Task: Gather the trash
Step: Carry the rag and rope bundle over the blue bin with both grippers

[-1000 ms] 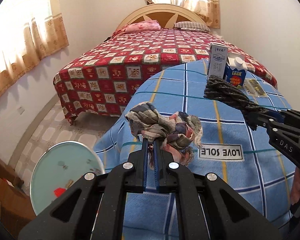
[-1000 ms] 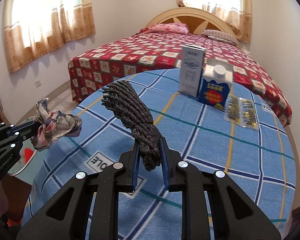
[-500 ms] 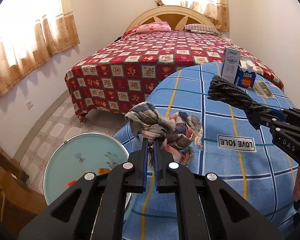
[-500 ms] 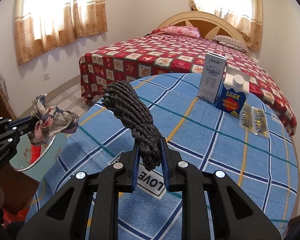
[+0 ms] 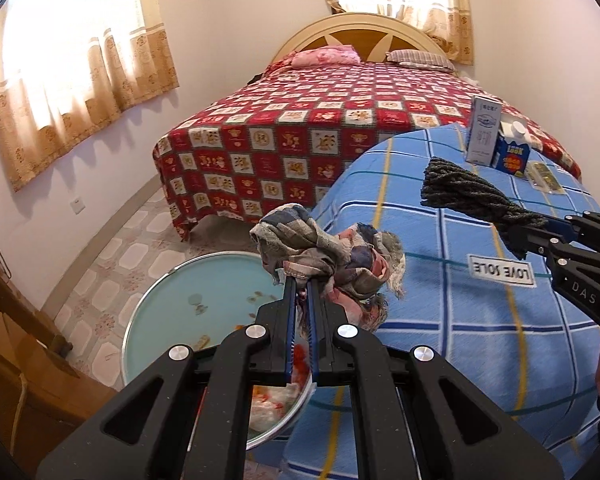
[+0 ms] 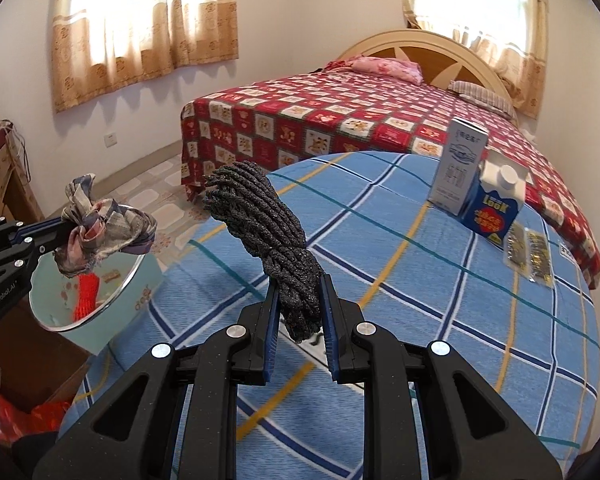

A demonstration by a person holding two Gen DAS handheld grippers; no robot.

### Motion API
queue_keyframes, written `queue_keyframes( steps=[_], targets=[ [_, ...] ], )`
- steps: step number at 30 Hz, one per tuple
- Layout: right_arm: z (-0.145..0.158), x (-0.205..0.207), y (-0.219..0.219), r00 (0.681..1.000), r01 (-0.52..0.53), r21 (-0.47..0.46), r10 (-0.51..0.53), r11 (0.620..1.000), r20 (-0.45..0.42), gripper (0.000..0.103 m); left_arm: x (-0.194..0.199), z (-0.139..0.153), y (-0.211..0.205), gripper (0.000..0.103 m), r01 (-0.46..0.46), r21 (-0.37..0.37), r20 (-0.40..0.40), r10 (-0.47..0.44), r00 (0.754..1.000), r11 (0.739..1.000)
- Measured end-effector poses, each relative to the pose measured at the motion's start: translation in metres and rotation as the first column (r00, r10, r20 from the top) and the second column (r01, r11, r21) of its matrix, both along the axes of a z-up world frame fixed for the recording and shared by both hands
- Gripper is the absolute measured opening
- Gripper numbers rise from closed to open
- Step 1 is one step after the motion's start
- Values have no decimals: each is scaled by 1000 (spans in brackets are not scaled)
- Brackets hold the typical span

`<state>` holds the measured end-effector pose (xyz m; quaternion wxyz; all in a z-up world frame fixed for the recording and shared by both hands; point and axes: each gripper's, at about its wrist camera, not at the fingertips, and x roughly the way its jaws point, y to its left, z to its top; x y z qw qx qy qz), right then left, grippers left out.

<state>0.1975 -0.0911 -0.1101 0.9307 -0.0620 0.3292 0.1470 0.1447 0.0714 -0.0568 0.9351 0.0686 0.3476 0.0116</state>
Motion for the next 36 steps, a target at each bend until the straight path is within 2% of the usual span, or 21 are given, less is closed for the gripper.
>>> queue_keyframes(
  steps=[17,36],
  targets=[
    [-5,4,47,995,-100,-16,100,995,-1,20,-15,-16,57,5,-98,34,-25,99,995,995],
    [-1,5,109,975,-222,-57,222,973,0,20,-30,-18,111,5,-194,30,-32,195,980,980]
  ],
)
